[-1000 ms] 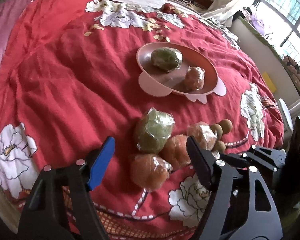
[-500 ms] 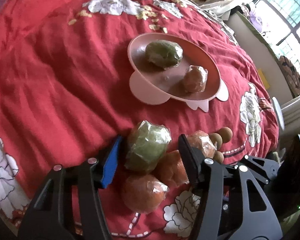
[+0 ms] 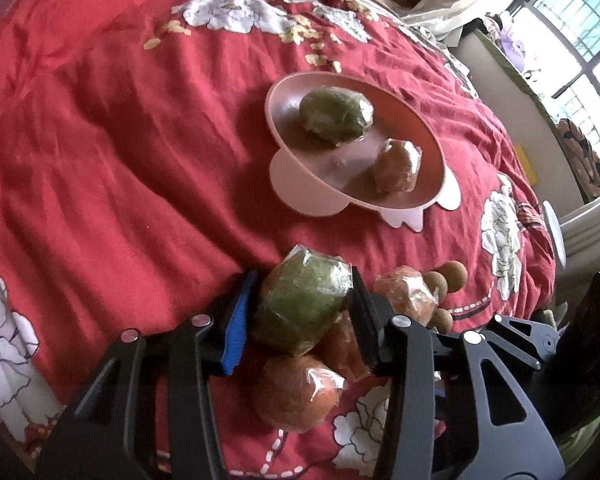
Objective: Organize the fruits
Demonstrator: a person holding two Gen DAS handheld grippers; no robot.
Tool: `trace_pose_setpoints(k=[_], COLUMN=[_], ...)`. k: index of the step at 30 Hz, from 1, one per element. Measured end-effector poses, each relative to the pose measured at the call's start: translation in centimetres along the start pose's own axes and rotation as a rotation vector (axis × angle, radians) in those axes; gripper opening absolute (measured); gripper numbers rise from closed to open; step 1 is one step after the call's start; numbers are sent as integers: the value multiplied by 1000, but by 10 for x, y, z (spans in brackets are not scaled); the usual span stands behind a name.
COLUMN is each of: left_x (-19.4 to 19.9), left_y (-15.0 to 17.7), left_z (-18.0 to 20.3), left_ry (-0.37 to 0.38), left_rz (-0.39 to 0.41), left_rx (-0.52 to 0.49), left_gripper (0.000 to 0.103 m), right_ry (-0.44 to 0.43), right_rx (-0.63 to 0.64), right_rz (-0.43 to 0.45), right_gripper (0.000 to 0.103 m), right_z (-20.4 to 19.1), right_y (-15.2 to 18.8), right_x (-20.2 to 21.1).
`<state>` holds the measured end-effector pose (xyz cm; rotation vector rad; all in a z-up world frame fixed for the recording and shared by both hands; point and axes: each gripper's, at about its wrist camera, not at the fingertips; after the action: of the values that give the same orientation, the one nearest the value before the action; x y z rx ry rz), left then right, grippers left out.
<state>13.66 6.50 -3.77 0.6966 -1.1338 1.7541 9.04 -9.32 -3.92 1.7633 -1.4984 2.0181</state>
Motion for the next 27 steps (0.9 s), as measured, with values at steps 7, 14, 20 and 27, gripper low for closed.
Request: trace_pose_setpoints(k=[7, 14, 20, 27], left_x=[19, 33, 37, 37], left_y=[2, -1, -5, -10], left_z=[6, 16, 23, 29], left_ry=[8, 14, 8, 7], left_rz=[41, 79, 93, 99], left_rx=[-7, -22, -34, -46], left_gripper=[36, 36, 36, 36], right_ry=[-6, 8, 38, 69], right_rx=[-11, -30, -49, -60], right_rz=[33, 65, 97, 133], right_gripper=[32, 32, 32, 32], right_z=[1, 11, 25, 41], right_y=[-3, -9, -15, -24], right_x=[14, 25, 36, 47])
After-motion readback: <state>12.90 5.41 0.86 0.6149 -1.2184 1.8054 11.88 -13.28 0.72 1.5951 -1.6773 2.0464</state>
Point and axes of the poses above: each gripper's, at about its wrist camera, not at the fingertips, and x roughly against the way its jaws point, z to its right, y to its underside, and after that the axes turned 4 degrees about y, right-handed
